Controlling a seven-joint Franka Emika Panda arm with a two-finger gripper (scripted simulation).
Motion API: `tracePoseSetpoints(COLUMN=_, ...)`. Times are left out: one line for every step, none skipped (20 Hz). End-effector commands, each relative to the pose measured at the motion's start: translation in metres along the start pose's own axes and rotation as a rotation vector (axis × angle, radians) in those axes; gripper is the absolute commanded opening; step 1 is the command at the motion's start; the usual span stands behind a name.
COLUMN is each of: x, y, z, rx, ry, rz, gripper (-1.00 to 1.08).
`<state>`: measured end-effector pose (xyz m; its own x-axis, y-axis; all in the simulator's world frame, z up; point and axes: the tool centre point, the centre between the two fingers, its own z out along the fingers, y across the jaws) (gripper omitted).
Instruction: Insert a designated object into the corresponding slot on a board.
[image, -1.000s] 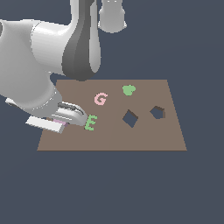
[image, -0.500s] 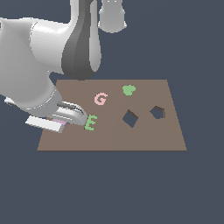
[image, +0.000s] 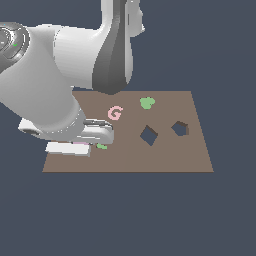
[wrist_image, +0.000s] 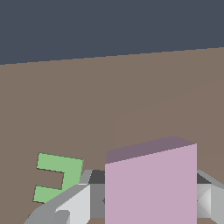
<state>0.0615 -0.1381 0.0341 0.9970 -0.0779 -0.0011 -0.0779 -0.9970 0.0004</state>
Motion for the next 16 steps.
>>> tracePoseSetpoints(x=0.005, y=-0.021, z=-0.001, rx=0.000, ry=0.001, rz=-0.082, gripper=-1.00)
tracePoseSetpoints(x=0.006, y=-0.030, z=-0.001, rx=0.000, ry=0.001, rz=-0.120, gripper=-1.00)
tracePoseSetpoints(x=0.007, y=-0.040, z=-0.002, rx=0.000, ry=0.001, rz=-0.159, gripper=-1.00)
tracePoseSetpoints(x=0.008, y=-0.049, z=-0.002, rx=0.000, ry=0.001, rz=-0.197, gripper=-1.00)
tracePoseSetpoints(x=0.008, y=-0.059, z=-0.002, rx=0.000, ry=0.001, rz=-0.236, gripper=-1.00)
tracePoseSetpoints(x=0.008, y=-0.068, z=-0.002, rx=0.000, ry=0.001, rz=-0.274, gripper=-1.00)
tracePoseSetpoints(x=0.007, y=-0.078, z=-0.003, rx=0.000, ry=0.001, rz=-0.313, gripper=-1.00)
tracePoseSetpoints(x=0.006, y=-0.088, z=-0.003, rx=0.000, ry=0.001, rz=-0.351, gripper=-1.00)
tracePoseSetpoints(x=0.005, y=-0.097, z=-0.003, rx=0.000, ry=0.001, rz=-0.390, gripper=-1.00)
tracePoseSetpoints(x=0.003, y=-0.107, z=-0.004, rx=0.000, ry=0.001, rz=-0.429, gripper=-1.00)
tracePoseSetpoints(x=0.001, y=-0.116, z=-0.004, rx=0.000, ry=0.001, rz=-0.467, gripper=-1.00)
tracePoseSetpoints(x=-0.001, y=-0.126, z=-0.004, rx=0.000, ry=0.001, rz=-0.506, gripper=-1.00)
tracePoseSetpoints(x=-0.004, y=-0.135, z=-0.004, rx=0.000, ry=0.001, rz=-0.545, gripper=-1.00)
tracePoseSetpoints(x=-0.007, y=-0.144, z=-0.005, rx=0.000, ry=0.001, rz=-0.584, gripper=-1.00)
tracePoseSetpoints(x=-0.011, y=-0.153, z=-0.005, rx=0.000, ry=0.001, rz=-0.621, gripper=-1.00)
tracePoseSetpoints(x=-0.014, y=-0.160, z=-0.005, rx=0.000, ry=0.001, rz=-0.654, gripper=-1.00)
